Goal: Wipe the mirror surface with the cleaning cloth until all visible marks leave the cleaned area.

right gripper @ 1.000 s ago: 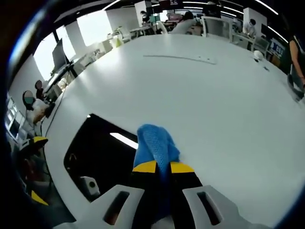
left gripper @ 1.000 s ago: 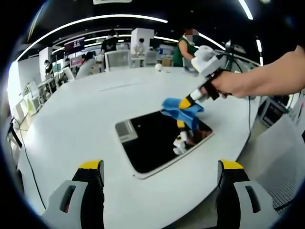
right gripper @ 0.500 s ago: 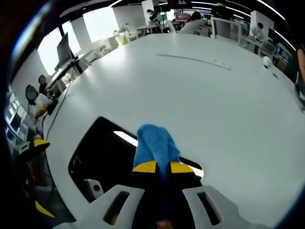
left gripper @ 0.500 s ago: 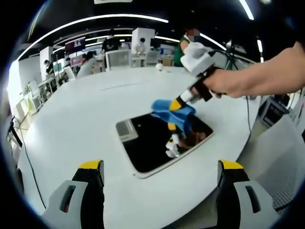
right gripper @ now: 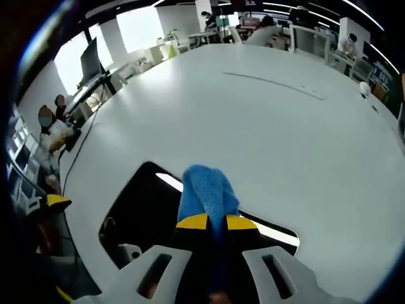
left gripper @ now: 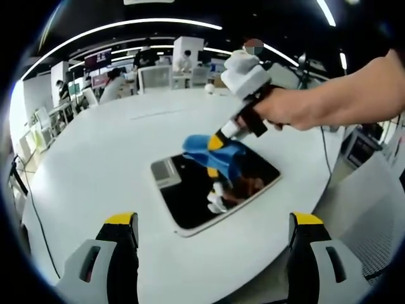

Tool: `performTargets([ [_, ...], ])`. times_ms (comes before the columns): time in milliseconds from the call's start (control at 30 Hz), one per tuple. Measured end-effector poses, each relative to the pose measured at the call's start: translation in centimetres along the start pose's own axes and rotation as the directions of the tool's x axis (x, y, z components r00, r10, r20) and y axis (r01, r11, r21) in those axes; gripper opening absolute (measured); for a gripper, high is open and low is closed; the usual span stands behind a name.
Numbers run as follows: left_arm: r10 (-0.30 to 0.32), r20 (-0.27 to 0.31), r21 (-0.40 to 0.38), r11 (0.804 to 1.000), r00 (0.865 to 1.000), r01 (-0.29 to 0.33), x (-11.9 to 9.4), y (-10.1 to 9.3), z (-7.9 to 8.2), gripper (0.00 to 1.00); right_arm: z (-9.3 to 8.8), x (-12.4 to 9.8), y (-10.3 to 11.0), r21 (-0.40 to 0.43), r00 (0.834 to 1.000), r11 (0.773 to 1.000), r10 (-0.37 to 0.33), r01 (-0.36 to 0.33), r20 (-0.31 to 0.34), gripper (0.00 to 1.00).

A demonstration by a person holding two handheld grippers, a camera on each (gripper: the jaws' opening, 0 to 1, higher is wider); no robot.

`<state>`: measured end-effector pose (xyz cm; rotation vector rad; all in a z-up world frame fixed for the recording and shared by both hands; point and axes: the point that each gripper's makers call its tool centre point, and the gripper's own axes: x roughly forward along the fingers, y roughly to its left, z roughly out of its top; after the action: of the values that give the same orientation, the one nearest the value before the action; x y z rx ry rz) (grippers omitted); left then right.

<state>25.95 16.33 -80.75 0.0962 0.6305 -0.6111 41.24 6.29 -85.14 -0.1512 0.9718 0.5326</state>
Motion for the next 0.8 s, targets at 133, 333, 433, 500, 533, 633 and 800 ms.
performTargets([
  [133, -0.002, -0.002, 0.002, 1.000, 1.000, 0.002, 0.0, -0.1, -0.1, 0.99, 0.5, 0.5, 1.0, -0.001, 1.000, 1.000, 0.013, -0.013, 0.005, 0.03],
  [333, -0.011, -0.006, 0.003, 1.000, 1.000, 0.011, 0.1, -0.3, -0.2, 1.00, 1.4, 1.4, 2.6, -0.058, 1.000, 0.998, 0.015, -0.015, -0.002, 0.03],
  [433, -0.009, -0.003, -0.001, 1.000, 1.000, 0.009, 0.1, -0.2, -0.2, 1.00, 1.8, 1.7, 3.3, -0.052, 1.000, 0.998, 0.020, -0.020, -0.006, 0.03],
  [500, -0.011, 0.001, 0.003, 1.000, 1.000, 0.011, 0.1, -0.3, -0.1, 1.00, 2.0, 1.9, 3.8, -0.051, 1.000, 0.998, 0.023, -0.023, -0.006, 0.03],
  [533, -0.013, 0.000, 0.002, 1.000, 1.000, 0.013, 0.1, -0.3, -0.1, 1.00, 2.1, 2.0, 4.1, -0.047, 1.000, 0.998, 0.028, -0.028, -0.005, 0.03],
  [633, -0.018, -0.001, 0.003, 1.000, 1.000, 0.018, 0.1, -0.4, -0.1, 1.00, 2.6, 2.5, 5.1, -0.043, 0.999, 0.998, 0.037, -0.037, -0.004, 0.03],
  [800, -0.023, 0.001, 0.003, 1.000, 1.000, 0.023, 0.1, -0.5, -0.1, 1.00, 3.2, 3.0, 6.1, -0.051, 0.999, 0.997, 0.051, -0.052, -0.010, 0.03],
])
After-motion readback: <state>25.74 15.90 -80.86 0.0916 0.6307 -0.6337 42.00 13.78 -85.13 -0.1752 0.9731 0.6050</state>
